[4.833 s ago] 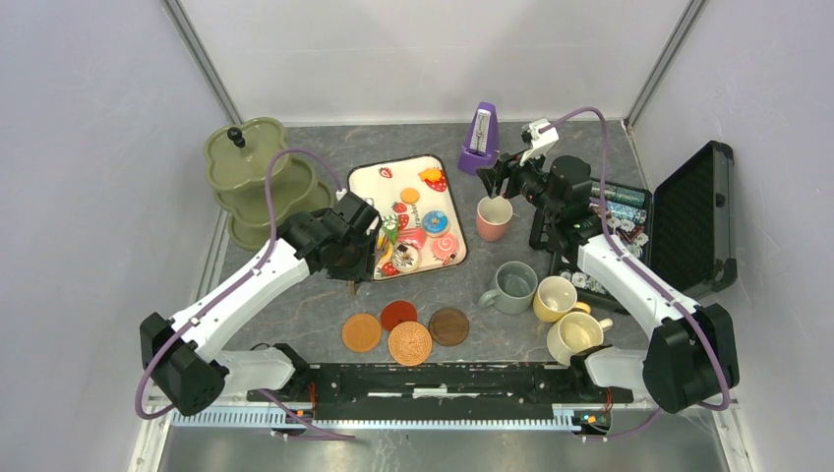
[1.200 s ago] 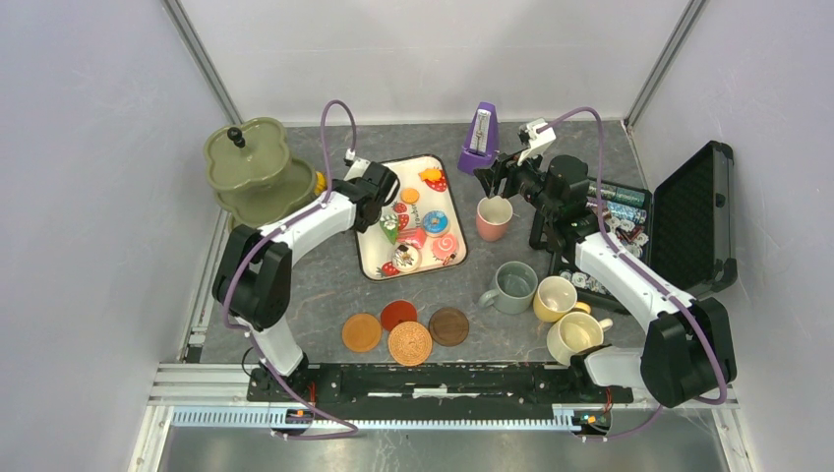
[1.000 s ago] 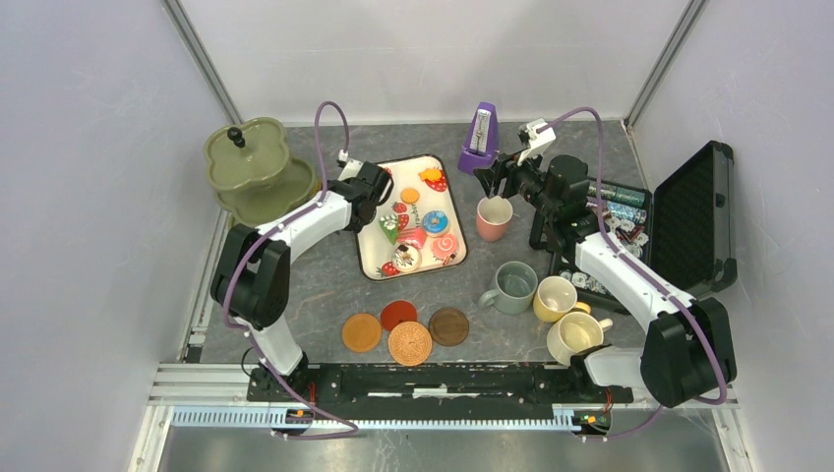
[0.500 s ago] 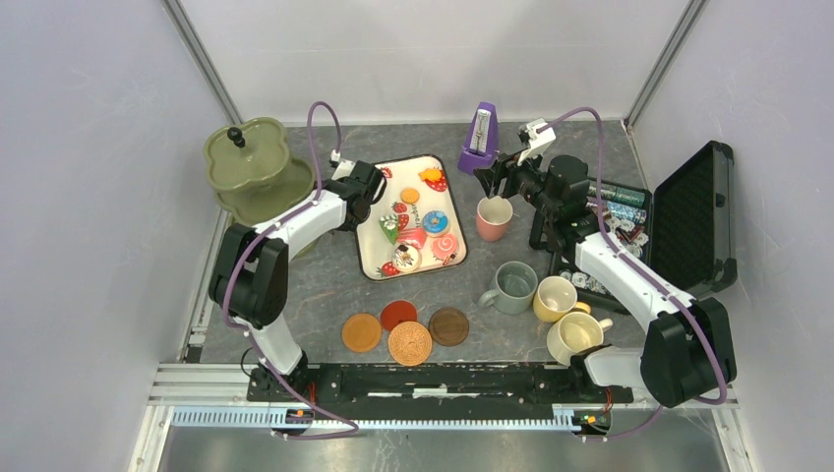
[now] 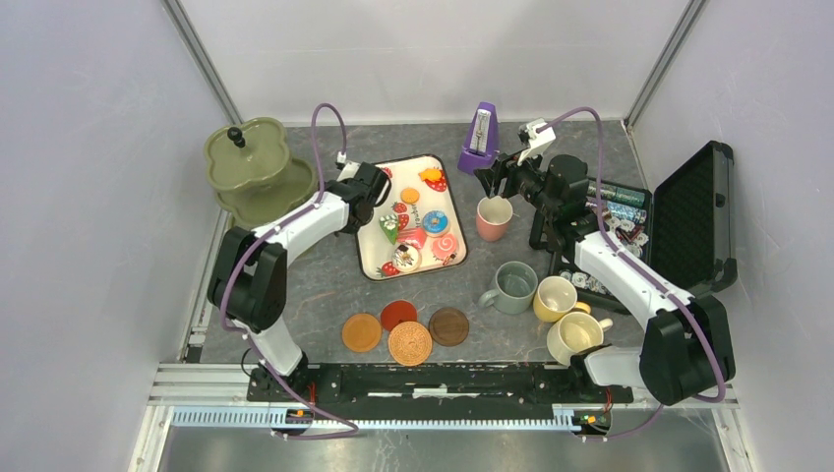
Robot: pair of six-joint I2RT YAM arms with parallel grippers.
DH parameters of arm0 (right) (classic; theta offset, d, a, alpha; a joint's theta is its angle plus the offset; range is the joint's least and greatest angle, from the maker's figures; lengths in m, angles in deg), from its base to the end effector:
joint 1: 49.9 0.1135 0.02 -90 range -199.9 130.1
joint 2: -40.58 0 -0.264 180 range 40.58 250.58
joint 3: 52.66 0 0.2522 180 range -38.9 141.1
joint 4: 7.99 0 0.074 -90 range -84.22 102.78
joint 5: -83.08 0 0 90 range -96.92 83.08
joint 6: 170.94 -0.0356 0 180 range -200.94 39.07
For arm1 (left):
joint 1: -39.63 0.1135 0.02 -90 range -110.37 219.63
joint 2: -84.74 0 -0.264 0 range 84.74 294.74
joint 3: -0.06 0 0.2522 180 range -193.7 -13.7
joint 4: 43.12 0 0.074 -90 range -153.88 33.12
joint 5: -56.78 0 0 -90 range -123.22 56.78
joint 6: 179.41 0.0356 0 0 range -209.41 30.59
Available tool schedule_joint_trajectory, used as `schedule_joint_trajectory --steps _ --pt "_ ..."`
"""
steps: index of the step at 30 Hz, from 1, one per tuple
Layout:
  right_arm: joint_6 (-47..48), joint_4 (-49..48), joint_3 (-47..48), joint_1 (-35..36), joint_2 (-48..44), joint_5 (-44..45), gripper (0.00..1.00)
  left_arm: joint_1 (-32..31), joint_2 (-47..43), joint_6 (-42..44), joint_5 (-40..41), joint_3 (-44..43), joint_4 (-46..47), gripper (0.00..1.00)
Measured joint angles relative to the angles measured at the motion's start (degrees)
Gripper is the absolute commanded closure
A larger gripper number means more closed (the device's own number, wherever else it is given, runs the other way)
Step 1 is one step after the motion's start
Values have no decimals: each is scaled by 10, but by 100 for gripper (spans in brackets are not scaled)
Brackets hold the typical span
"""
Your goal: Serve the afternoon tea
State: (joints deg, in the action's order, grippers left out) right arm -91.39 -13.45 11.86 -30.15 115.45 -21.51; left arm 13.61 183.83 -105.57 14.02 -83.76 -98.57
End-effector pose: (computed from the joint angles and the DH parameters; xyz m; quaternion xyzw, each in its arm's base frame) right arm 0.2861 0.1123 0.3138 -0.1448 0.7213 0.2651 0.6233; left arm 0.3147 -0.1245 0.2151 0.0108 0.9057 0.3133 0.2853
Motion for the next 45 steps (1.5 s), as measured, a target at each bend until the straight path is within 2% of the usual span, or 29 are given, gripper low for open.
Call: schedule_joint_trajectory --steps 14,31,39,45 --pt "0 -2 0 0 1 -4 33 -49 -103 -40 -123 -1 -34 46" --pt "-2 -4 0 0 8 -4 33 -64 -344 -89 -413 4 -150 43" --pt "-2 -3 0 0 8 -4 31 -81 -373 -111 -482 22 -206 42" --pt "1 2 0 0 7 -5 22 -123 -360 -119 -488 27 -212 41"
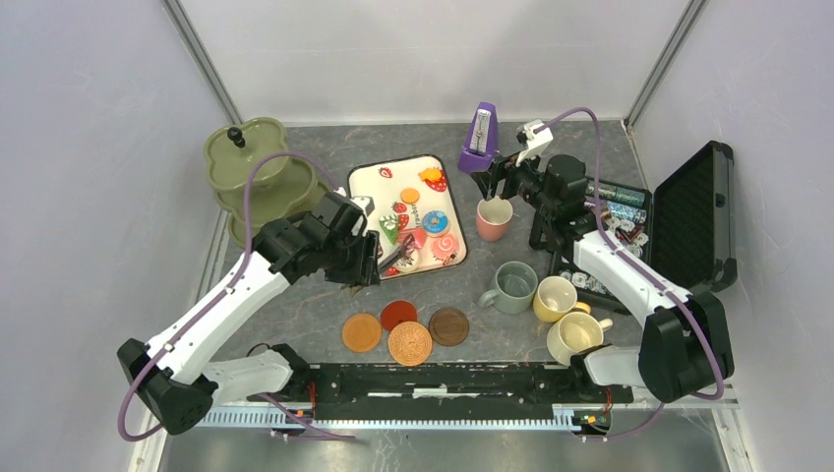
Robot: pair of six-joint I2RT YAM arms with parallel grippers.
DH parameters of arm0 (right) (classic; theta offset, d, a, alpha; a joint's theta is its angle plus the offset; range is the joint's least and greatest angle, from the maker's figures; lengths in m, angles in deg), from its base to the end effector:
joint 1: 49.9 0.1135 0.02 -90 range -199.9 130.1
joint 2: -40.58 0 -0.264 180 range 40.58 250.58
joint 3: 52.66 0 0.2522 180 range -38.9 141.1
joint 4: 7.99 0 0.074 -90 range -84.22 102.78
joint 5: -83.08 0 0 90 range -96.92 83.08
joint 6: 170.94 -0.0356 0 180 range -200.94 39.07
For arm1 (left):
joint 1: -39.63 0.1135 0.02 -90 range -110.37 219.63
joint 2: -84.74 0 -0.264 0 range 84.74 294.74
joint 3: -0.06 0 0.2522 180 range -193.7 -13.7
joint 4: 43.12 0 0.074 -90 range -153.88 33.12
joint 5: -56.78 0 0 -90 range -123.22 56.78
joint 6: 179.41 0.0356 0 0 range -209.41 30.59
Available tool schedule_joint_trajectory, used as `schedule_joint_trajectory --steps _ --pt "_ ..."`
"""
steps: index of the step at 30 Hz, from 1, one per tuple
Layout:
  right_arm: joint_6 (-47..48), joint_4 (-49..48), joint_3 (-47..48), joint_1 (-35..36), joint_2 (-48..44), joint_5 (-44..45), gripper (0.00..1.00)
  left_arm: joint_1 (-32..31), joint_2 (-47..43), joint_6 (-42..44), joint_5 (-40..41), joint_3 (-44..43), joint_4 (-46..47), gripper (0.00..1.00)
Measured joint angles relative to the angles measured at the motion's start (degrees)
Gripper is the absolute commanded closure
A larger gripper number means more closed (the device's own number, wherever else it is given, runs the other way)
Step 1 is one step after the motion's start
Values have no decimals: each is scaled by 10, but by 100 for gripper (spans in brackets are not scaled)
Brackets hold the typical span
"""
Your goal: Serve the afternoon tea
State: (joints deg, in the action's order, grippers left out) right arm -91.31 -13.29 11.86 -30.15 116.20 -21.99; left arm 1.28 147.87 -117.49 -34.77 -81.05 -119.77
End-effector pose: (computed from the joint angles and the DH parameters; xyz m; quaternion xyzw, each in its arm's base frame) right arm 0.2884 0.1134 0.3097 -0.1478 0.7259 0.2666 0.6165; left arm 0.1543 -0.1233 0.3332 0.0898 0.9586 -0.1588 0.2187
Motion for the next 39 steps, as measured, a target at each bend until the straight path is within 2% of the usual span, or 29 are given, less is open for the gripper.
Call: schedule_joint_trajectory --steps 5,11,26,39 --pt "5 3 0 0 -4 -9 15 -14 20 0 1 18 0 41" --pt "12 3 0 0 -11 -18 11 -17 42 0 1 22 6 40" --pt "23 3 -1 0 -14 -19 10 -33 118 1 3 22 36 42" --pt "23 3 -1 0 -14 -19 11 -78 152 1 51 6 27 43"
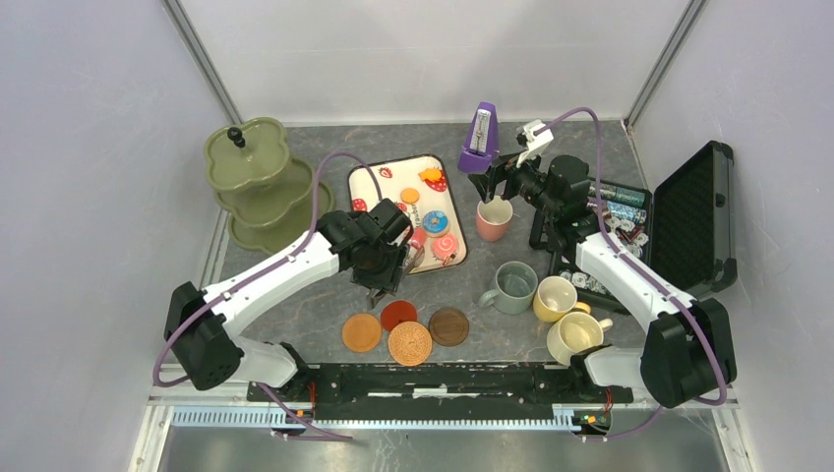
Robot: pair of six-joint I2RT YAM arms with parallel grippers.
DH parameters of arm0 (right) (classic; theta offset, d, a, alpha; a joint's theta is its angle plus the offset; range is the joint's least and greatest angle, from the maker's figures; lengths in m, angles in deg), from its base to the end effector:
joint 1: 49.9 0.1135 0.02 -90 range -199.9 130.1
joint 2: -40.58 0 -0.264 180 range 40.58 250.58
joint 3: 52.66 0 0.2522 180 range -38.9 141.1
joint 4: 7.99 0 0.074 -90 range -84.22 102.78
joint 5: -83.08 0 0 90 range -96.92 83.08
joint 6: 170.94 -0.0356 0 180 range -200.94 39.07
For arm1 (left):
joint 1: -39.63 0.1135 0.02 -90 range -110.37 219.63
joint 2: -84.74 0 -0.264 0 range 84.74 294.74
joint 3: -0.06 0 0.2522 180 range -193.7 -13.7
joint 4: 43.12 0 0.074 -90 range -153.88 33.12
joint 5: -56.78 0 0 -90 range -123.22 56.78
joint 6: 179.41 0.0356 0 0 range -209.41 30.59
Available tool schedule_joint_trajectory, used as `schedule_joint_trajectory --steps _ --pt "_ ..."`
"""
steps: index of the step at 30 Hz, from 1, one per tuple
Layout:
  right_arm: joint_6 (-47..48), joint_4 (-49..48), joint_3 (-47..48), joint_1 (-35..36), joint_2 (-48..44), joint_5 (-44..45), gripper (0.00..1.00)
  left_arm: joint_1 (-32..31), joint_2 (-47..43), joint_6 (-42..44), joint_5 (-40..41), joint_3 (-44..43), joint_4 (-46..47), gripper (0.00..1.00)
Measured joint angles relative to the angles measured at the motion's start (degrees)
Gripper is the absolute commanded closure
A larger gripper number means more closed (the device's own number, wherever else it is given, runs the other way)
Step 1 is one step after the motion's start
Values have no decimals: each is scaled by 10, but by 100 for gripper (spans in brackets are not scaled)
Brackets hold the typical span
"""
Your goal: Serve the afternoon tea
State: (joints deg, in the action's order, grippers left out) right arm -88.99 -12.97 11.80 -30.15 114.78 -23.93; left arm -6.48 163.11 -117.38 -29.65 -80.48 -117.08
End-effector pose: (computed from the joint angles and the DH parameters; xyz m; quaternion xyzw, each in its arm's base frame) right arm 0.2829 0.1126 0.3159 -0.1738 0.7138 0.2665 0.6239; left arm 0.1770 -0.1808 0.2776 0.1507 0.9754 -0.0707 0.1448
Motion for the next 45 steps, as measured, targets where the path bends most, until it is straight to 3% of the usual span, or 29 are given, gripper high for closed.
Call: schedule_joint_trajectory --steps 6,15,32,38,45 --pt "0 0 0 0 0 0 11 -21 15 0 19 -13 -6 44" --pt "0 0 0 0 0 1 11 -32 25 -1 55 -27 -25 57" --pt "0 0 0 0 0 0 11 -30 -59 -35 200 -48 -91 60" --pt "0 0 -1 0 0 0 11 8 -34 -29 254 -48 -76 61" --pt "0 0 -5 0 0 0 11 63 68 20 305 -87 -28 62"
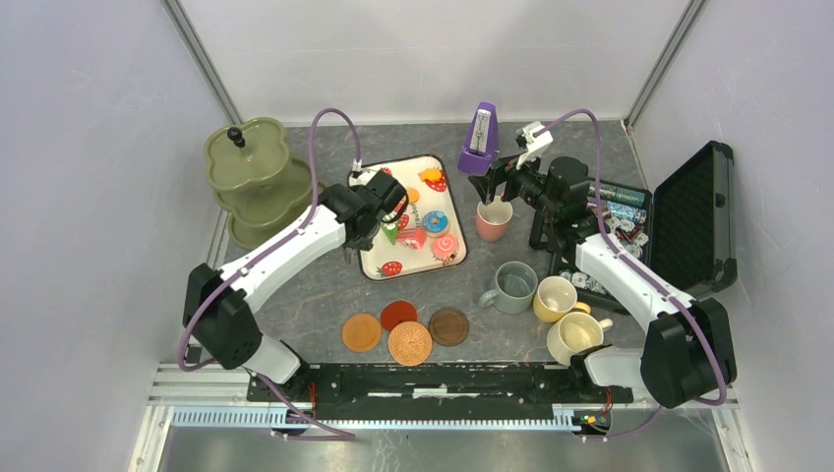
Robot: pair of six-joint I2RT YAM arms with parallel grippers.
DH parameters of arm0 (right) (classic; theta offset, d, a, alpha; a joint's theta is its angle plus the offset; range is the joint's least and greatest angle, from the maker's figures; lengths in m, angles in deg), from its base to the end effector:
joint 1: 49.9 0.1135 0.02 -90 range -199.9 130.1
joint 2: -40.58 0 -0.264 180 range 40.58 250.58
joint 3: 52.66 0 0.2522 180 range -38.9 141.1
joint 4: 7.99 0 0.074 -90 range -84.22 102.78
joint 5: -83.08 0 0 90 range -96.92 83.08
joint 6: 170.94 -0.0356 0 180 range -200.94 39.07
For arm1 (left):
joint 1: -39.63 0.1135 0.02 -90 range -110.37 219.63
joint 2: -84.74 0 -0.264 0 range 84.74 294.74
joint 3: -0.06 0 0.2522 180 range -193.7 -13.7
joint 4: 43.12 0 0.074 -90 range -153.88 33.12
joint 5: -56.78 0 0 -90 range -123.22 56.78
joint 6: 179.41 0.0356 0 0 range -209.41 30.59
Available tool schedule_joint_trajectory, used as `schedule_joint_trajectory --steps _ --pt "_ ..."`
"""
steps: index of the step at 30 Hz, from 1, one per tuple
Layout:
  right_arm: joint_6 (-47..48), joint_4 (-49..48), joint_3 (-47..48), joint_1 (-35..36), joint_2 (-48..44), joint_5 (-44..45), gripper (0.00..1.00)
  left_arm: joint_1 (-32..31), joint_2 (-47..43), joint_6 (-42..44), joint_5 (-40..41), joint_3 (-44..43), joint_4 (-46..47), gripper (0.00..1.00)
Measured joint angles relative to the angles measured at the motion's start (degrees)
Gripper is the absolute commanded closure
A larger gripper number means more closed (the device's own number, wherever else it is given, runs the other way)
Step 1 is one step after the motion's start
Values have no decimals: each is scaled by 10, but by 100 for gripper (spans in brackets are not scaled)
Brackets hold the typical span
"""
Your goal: Serve the afternoon tea
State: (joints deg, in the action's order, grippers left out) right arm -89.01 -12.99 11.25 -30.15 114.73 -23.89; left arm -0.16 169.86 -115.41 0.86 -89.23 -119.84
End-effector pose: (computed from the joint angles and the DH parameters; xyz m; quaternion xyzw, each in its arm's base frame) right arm 0.2823 0.1124 0.3128 -0.1733 0.7167 0.2661 0.6209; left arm 0.2280 -0.1639 0.2962 0.0693 0.9435 0.1644 0.2791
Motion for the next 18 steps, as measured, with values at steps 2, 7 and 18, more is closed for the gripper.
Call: schedule_joint_trajectory --steps 2,7,18 --pt "0 0 -2 0 -1 0 11 15 16 14 8 0 11 62" --pt "0 0 -2 0 -2 0 11 53 33 50 29 0 28 62" --pt "0 0 -2 0 -2 0 11 115 38 75 49 57 57 61"
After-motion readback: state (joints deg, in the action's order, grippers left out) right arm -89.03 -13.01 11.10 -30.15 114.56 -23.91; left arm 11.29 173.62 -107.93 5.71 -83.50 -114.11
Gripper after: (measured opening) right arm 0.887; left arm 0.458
